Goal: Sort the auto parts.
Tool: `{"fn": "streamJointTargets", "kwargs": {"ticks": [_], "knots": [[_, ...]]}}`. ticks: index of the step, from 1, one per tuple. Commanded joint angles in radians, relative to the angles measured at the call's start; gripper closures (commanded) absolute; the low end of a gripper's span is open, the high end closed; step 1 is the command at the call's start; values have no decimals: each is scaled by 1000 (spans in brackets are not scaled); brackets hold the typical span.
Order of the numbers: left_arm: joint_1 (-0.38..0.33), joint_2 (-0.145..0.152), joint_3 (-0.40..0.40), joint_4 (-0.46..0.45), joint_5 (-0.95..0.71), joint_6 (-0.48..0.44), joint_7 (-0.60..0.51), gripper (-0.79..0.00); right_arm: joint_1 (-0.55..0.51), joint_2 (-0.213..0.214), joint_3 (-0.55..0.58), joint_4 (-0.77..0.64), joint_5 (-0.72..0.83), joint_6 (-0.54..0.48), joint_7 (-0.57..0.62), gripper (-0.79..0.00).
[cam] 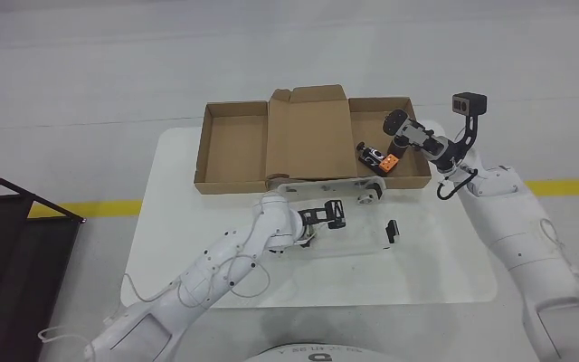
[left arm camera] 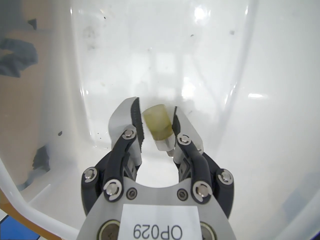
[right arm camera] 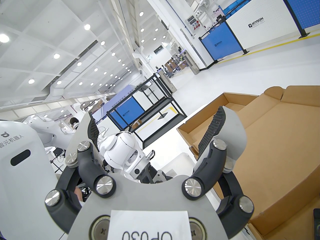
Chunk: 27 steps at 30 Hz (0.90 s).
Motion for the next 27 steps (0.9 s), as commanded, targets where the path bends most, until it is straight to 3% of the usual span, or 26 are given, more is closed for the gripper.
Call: {"fn": "streamJointTargets", "kwargs": {"ticks": [1, 6, 11, 20, 24, 27], "knots": [[-2, -1, 0, -1, -20, -7, 16, 0, 0, 0, 0, 0, 1, 0, 0, -785], [-7, 3, -21, -61, -55, -22, 40, 0, 0, 0, 0, 0, 1, 0, 0, -785], [20, 23, -70, -203, -36, -13, 27, 0, 0, 0, 0, 0, 1, 0, 0, -785], [152, 82, -262, -482, 123, 49, 42, 0, 0, 0, 0, 0, 1, 0, 0, -785], [203, 104, -377, -501, 167, 77, 102, 0, 0, 0, 0, 0, 1, 0, 0, -785], [215, 113, -470, -452, 108, 82, 208, 0, 0, 0, 0, 0, 1, 0, 0, -785]]}}
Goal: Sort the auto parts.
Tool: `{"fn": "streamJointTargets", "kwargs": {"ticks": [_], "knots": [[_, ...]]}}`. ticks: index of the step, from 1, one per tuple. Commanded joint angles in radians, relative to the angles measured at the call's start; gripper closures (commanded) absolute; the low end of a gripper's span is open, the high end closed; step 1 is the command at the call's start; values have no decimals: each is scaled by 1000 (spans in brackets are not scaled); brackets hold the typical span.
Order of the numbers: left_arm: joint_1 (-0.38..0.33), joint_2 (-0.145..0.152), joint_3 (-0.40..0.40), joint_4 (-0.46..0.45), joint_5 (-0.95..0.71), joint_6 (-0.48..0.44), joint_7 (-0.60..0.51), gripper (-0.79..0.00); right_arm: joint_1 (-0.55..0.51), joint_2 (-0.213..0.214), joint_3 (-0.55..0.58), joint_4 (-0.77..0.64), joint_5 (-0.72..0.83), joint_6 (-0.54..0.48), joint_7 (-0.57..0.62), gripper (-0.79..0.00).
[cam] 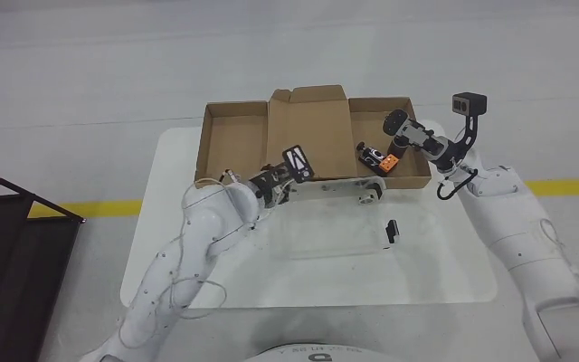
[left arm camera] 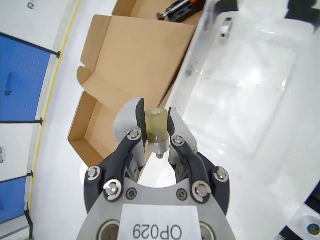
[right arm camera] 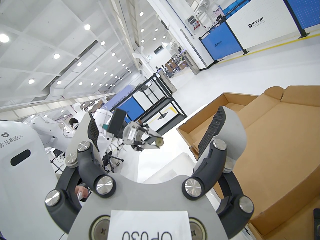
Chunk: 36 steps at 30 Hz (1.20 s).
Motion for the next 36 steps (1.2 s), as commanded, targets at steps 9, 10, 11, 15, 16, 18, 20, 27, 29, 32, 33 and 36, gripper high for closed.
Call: {"fn": "streamJointTargets", "kwargs": {"ticks": [9, 10, 11, 15, 16, 18, 20, 27, 29, 32, 33, 36], "knots": [[-98, 11, -115, 285, -73, -27, 55, 0, 0, 0, 0, 0, 1, 0, 0, -785], [-114, 11, -109, 311, -67, -28, 29, 0, 0, 0, 0, 0, 1, 0, 0, -785], [-126, 10, -104, 340, -70, -23, 12, 0, 0, 0, 0, 0, 1, 0, 0, -785], [-175, 6, -99, 436, -61, 21, 3, 0, 0, 0, 0, 0, 1, 0, 0, -785], [-184, 6, -100, 456, -57, 32, 11, 0, 0, 0, 0, 0, 1, 0, 0, -785], [-194, 6, -104, 486, -53, 51, 34, 0, 0, 0, 0, 0, 1, 0, 0, -785], [-204, 6, -105, 510, -46, 61, 50, 0, 0, 0, 0, 0, 1, 0, 0, -785], [-222, 3, -91, 544, -44, 85, 75, -517, 0, 0, 0, 0, 1, 0, 0, -785], [-226, 2, -84, 546, -44, 92, 77, -785, 0, 0, 0, 0, 1, 0, 0, -785], [-227, 0, -78, 545, -36, 115, 86, -785, 0, 0, 0, 0, 1, 0, 0, -785], [-227, 0, -78, 541, -28, 128, 93, -785, 0, 0, 0, 0, 1, 0, 0, -785], [-221, 1, -69, 519, 22, 165, 111, -785, 0, 0, 0, 0, 1, 0, 0, -785]]}}
